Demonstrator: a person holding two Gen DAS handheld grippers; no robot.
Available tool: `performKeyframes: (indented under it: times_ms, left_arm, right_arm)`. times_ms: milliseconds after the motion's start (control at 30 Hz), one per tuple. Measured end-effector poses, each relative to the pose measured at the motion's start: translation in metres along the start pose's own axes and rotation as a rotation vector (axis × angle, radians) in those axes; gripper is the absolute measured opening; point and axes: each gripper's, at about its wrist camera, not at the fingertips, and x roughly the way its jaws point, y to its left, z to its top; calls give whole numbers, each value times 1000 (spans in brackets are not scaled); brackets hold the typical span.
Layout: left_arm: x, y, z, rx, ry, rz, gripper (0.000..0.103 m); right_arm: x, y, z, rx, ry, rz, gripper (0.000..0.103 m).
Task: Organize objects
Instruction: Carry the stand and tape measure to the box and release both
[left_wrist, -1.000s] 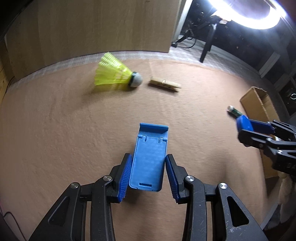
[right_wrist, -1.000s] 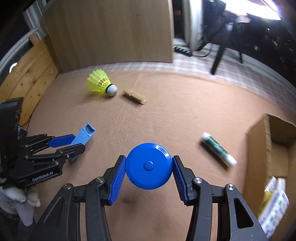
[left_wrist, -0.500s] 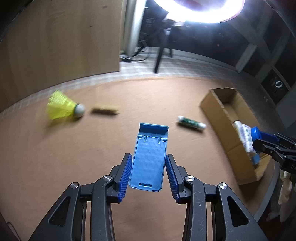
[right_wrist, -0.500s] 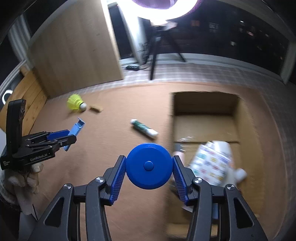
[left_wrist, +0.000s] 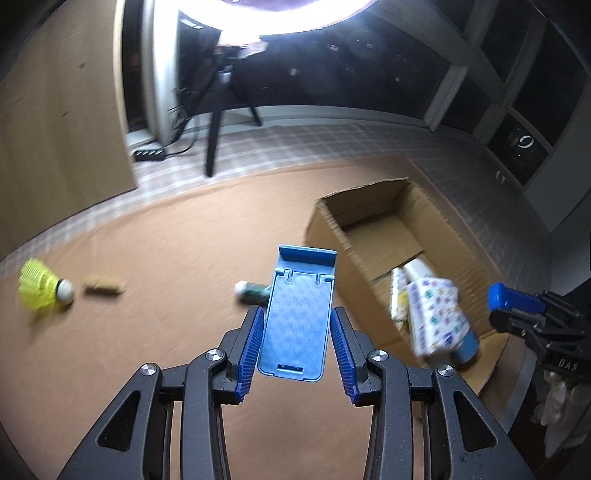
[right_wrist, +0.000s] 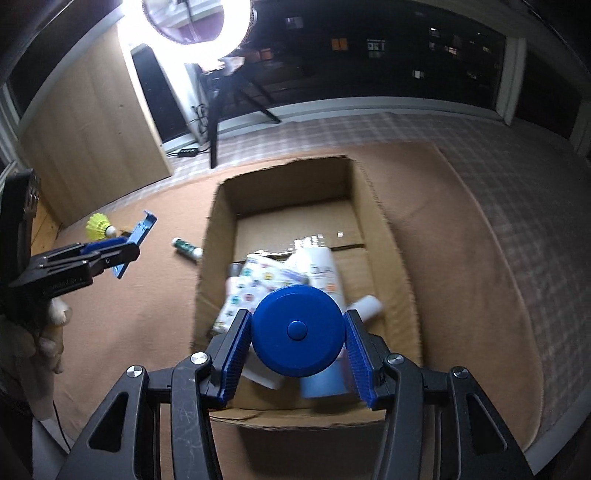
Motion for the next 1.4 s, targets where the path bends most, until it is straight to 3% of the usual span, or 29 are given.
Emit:
performKeyframes:
  times_ms: [500, 800, 1100, 1400]
  left_arm:
    - [61, -61, 43, 70, 40, -19, 41]
    - [65, -75, 48, 89, 37, -32, 41]
    - [53, -60, 44, 82, 27, -3, 41]
    - [22, -7, 26, 28, 8, 80, 41]
  right_arm:
    - [14, -34, 0, 22, 22, -16, 46]
    - [11, -34, 6, 32, 1, 4, 49]
    - [9, -15, 10, 22, -5, 32, 51]
    - [6, 9, 12, 10, -10, 72, 53]
